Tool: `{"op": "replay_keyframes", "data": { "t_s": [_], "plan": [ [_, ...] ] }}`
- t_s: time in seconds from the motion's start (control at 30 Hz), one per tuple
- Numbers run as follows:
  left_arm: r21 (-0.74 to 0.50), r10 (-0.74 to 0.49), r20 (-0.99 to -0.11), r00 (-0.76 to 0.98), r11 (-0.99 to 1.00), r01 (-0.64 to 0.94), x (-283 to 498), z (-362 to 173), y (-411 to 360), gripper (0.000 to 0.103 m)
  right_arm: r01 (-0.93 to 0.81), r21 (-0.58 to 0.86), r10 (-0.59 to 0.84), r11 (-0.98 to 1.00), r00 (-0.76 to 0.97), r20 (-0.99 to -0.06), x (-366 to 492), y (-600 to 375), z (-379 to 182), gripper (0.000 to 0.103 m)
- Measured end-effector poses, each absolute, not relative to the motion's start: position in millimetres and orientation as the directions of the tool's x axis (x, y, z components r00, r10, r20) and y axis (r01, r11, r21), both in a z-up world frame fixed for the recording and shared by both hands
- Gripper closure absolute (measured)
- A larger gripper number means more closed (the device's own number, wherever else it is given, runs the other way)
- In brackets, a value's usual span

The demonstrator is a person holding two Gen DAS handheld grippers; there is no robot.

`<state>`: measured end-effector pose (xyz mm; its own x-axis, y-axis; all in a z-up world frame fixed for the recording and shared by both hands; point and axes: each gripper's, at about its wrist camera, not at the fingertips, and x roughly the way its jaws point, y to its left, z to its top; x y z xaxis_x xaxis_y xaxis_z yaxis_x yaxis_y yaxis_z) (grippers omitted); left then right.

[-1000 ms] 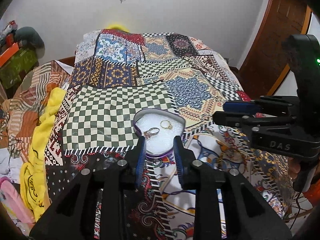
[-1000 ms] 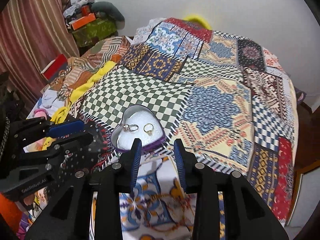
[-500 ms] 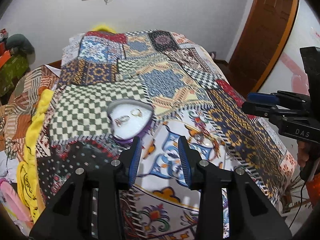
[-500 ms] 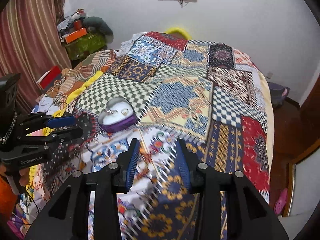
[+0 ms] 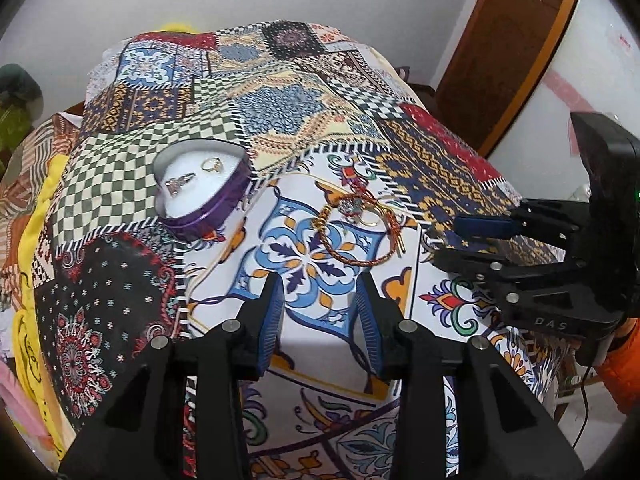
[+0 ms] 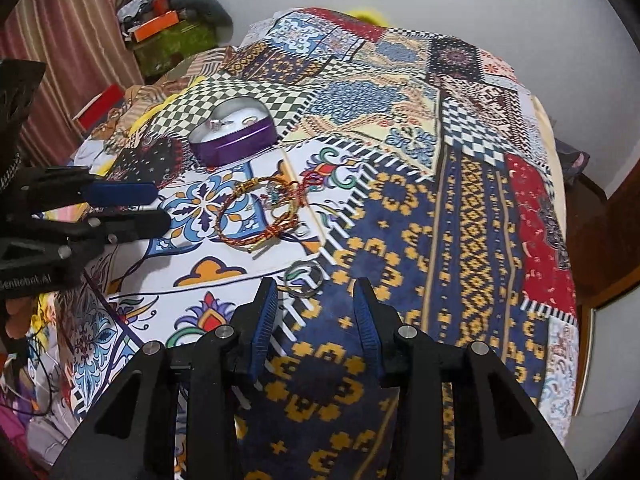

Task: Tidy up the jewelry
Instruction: 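Grasp a silver ring with the right tool while the left tool grasps a beaded bracelet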

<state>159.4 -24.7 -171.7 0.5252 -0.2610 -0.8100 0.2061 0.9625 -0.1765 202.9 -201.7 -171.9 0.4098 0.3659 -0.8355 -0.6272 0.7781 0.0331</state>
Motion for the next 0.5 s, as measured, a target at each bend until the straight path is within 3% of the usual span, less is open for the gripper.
{"op": "replay_keyframes", "data": {
  "t_s": [0.17, 0.23, 0.27, 0.43, 0.5],
  "plan": [
    [-0.193, -0.289, -0.806, 0.517, 0.953, 0.232, 163, -172, -34, 0.066, -0.637, 0.039, 0.383, 0.770, 0.412, -0.827, 208, -199, -175, 0.067],
    [-0.186, -0.291, -0.797, 0.529, 0.952, 0.244, 164, -170, -38, 0.066, -0.642, 0.049, 0.397, 0.765, 0.410, -0.822, 209, -200, -177, 0.072],
    [-0.185, -0.297, -0.792, 0.534, 0.949, 0.254, 165, -168, -41, 0.066, -0.645, 0.051, 0.401, 0.763, 0.409, -0.820, 208, -200, -178, 0.081],
    [-0.192, -0.333, -0.787, 0.519, 0.932, 0.306, 176, -169, -59, 0.067, -0.641, 0.071, 0.418, 0.764, 0.409, -0.811, 206, -207, -176, 0.083],
    [-0.182, -0.336, -0.790, 0.513, 0.927, 0.327, 181, -172, -68, 0.074, -0.633, 0.079, 0.420, 0.770, 0.410, -0.810, 207, -211, -175, 0.083]
  ]
}}
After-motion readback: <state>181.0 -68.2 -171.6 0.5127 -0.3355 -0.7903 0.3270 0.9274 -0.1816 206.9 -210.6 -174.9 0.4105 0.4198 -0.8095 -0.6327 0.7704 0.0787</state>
